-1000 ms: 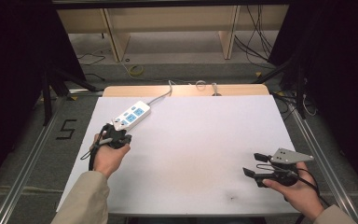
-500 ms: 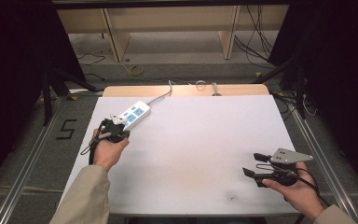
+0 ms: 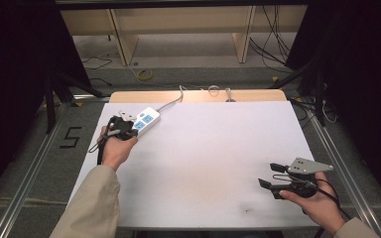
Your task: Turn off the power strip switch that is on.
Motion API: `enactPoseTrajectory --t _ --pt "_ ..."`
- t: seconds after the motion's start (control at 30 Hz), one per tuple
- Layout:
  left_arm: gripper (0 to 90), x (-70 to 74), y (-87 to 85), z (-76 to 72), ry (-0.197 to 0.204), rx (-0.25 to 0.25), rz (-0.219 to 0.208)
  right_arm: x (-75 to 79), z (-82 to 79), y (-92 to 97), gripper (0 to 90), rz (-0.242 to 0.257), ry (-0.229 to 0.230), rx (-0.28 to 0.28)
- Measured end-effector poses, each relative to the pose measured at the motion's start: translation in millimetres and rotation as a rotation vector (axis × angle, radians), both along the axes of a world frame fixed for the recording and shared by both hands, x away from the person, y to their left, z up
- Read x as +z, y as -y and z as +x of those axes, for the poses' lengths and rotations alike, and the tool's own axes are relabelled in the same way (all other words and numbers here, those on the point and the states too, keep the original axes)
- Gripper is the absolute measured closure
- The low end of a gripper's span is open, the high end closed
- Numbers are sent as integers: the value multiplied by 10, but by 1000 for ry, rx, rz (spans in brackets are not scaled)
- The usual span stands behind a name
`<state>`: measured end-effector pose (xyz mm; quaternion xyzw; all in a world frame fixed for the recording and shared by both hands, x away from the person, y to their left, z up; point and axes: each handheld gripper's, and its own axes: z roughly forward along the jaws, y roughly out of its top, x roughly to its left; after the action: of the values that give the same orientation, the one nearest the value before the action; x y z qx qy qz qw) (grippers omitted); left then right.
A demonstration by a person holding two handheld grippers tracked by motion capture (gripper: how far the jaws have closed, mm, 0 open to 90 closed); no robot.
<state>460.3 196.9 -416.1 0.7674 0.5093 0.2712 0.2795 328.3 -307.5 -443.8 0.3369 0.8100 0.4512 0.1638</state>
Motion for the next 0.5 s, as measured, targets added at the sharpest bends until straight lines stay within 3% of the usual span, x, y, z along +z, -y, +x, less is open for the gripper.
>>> enactPoseTrajectory --t 0.5 --pt "898 22 -144 420 -14 40 9 -4 6 6 280 1 -3 1"
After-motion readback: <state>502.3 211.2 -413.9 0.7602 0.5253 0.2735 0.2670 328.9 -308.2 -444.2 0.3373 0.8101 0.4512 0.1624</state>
